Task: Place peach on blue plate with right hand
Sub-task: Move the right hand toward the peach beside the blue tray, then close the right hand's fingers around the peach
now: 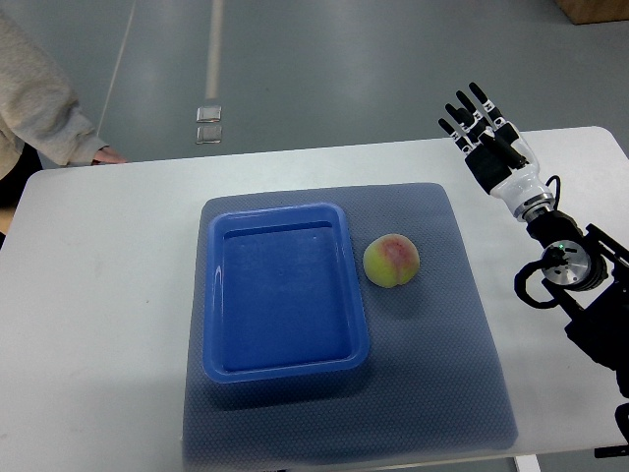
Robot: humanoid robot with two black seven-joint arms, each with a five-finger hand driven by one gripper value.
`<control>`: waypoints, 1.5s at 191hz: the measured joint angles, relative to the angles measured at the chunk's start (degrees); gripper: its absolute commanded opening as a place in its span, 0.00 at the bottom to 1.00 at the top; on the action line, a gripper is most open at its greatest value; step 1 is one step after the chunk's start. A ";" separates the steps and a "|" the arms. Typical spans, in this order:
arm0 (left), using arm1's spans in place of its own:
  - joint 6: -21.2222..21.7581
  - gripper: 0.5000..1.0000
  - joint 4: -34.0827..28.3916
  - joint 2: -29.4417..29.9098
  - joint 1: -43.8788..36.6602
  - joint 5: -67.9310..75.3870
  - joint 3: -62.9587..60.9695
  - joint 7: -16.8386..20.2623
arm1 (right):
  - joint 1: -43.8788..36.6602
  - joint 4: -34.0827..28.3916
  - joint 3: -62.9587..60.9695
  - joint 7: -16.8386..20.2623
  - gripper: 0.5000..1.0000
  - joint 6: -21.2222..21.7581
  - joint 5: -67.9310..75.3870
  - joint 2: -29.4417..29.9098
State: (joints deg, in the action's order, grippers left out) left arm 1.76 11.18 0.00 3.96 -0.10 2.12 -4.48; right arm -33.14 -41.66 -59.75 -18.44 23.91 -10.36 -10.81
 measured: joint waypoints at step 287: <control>-0.03 1.00 0.65 0.00 0.14 0.01 0.17 0.09 | -15.79 -16.18 40.62 4.86 0.09 -4.94 -65.66 -16.32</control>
State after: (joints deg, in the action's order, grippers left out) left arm 1.73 11.83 0.00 4.09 -0.09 2.29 -4.40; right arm -48.93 -57.84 -19.13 -13.58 18.97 -76.03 -27.14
